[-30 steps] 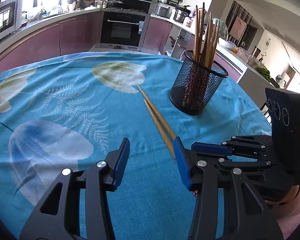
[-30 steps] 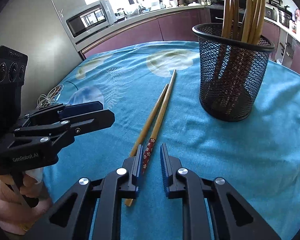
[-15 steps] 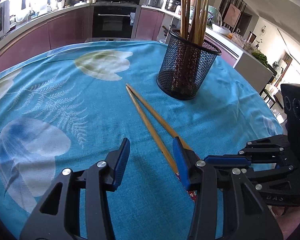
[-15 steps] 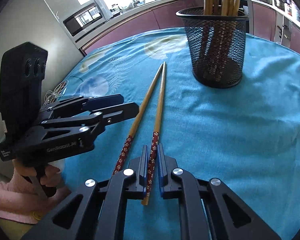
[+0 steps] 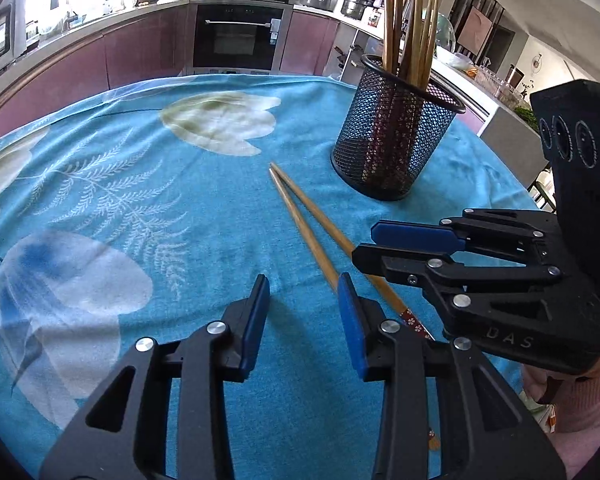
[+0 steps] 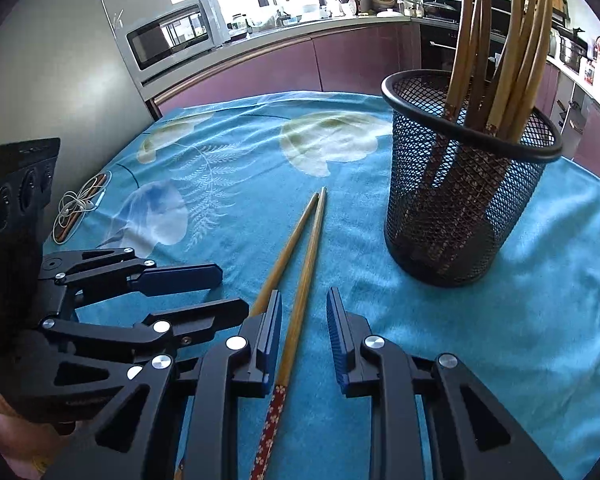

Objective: Organize utensils
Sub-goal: 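Lower the left tool onto a chopstick while the right tool lowers onto another, then close the left tool on a chopstick while the right tool grasps the other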

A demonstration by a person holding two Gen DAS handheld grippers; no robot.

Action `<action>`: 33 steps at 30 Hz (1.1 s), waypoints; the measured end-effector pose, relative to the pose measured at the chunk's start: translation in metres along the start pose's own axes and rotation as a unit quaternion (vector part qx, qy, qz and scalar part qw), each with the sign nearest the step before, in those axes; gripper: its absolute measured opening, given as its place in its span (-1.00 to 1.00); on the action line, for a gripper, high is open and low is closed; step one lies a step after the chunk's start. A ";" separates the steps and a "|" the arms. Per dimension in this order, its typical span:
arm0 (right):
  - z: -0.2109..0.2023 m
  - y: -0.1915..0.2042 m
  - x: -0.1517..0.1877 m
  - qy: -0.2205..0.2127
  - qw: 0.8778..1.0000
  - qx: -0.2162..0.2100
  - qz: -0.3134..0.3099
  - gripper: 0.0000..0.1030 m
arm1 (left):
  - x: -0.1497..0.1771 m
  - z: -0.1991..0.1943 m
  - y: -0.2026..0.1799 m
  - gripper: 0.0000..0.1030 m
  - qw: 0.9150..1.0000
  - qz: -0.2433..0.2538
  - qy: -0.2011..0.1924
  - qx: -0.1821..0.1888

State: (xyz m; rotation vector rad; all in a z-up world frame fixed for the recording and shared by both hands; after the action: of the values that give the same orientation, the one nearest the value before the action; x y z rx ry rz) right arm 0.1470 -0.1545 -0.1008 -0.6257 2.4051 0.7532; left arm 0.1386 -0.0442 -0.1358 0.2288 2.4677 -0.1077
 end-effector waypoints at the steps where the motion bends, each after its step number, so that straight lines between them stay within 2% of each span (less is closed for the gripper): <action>1: 0.002 -0.001 -0.001 0.002 1.000 0.002 0.000 -0.57 | 0.000 0.000 0.000 -0.31 1.000 0.001 0.000 0.000; 4: 0.008 -0.004 -0.002 0.004 1.000 0.006 -0.002 -0.61 | 0.000 0.002 0.000 -0.31 1.000 0.001 0.001 0.000; 8: 0.008 -0.008 -0.003 0.000 1.000 0.007 0.009 -0.83 | -0.001 0.003 -0.003 -0.28 1.000 0.006 0.001 0.004; 19: -0.012 -0.019 0.012 -0.017 0.999 -0.010 0.041 -0.89 | -0.012 0.015 -0.020 -0.31 0.999 0.033 0.004 -0.010; 22: -0.014 -0.018 0.014 -0.017 0.999 -0.012 0.039 -0.89 | -0.015 0.018 -0.022 -0.43 0.999 0.036 0.003 -0.023; 26: -0.010 -0.017 0.014 -0.010 0.999 -0.003 0.034 -0.87 | -0.018 0.020 -0.021 -0.71 0.999 0.034 0.004 -0.032; 33: -0.002 -0.008 0.012 -0.009 1.000 0.029 0.002 -0.82 | -0.019 0.019 -0.020 -0.76 0.999 0.035 0.004 -0.035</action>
State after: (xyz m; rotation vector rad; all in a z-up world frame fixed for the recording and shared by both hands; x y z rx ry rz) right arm 0.1418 -0.1645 -0.1095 -0.5892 2.4040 0.6857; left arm 0.1610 -0.0693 -0.1389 0.2863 2.4639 0.0087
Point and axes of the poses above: each gripper's, at about its wrist camera, not at the fingertips, and z roughly the way its jaws point, y to its left, x to its underside, the point moved 3 cm from there along z, roughly the way its jaws point, and after that the axes turned 14 degrees about -x, right-handed, at the moved point
